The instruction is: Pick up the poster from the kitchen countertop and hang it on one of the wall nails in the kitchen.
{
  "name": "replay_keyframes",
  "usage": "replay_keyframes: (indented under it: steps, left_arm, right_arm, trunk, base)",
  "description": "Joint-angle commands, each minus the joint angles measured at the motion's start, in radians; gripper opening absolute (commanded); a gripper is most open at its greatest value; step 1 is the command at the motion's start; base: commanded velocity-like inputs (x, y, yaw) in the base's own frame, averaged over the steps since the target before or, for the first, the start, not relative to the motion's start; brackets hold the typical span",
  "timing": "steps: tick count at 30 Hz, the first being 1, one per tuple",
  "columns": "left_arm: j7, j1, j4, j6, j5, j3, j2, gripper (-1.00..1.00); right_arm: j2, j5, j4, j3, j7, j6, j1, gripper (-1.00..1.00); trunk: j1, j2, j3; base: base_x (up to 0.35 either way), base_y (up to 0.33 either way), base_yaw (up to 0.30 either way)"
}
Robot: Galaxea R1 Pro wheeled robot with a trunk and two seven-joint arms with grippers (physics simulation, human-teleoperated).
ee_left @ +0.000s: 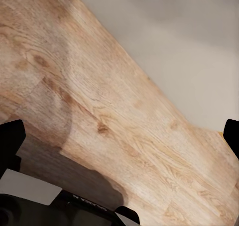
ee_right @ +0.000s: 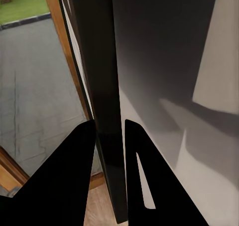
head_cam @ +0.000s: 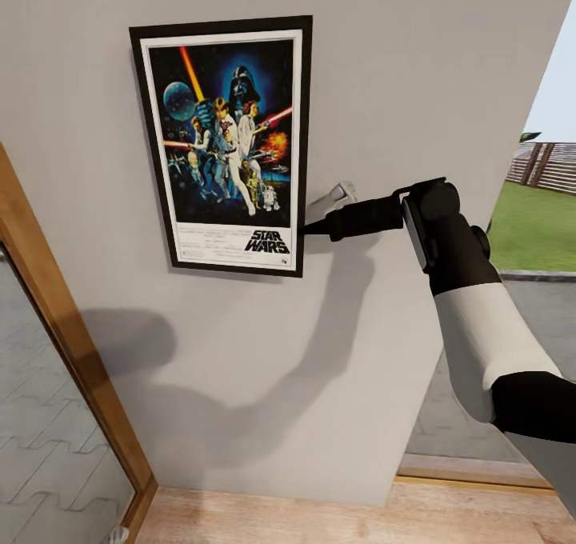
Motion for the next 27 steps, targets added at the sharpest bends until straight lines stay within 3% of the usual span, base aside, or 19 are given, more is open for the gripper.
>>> replay_keyframes:
  steps: [1,7,26,27]
  left_arm:
    - [-0.004,-0.001,-0.001,0.01,0.005,0.006,0.0,1.0]
    - [-0.004,-0.001,-0.001,0.01,0.005,0.006,0.0,1.0]
    - [-0.004,-0.001,-0.001,0.01,0.005,0.006,0.0,1.0]
    - [-0.004,-0.001,-0.001,0.01,0.005,0.006,0.0,1.0]
  right_arm:
    - [0.0,0.009,-0.001,0.0,0.011,0.008,-0.001,-1.0]
    - [0.0,0.01,-0.001,0.0,0.011,0.008,-0.001,-1.0]
    - [0.0,0.011,-0.001,0.0,0.011,0.008,-0.001,-1.0]
    - [0.0,0.011,-0.001,0.0,0.011,0.007,-0.001,1.0]
  trunk:
    - [0.001,-0.002,-0.002]
    - [0.001,-0.002,-0.002]
    - [0.001,-0.002,-0.002]
    - [0.001,-0.002,-0.002]
  base:
    - [0.0,0.0,0.0]
    - [0.134,0.0,0.0]
    - [0.001,0.0,0.0]
    - [0.0,0.0,0.0]
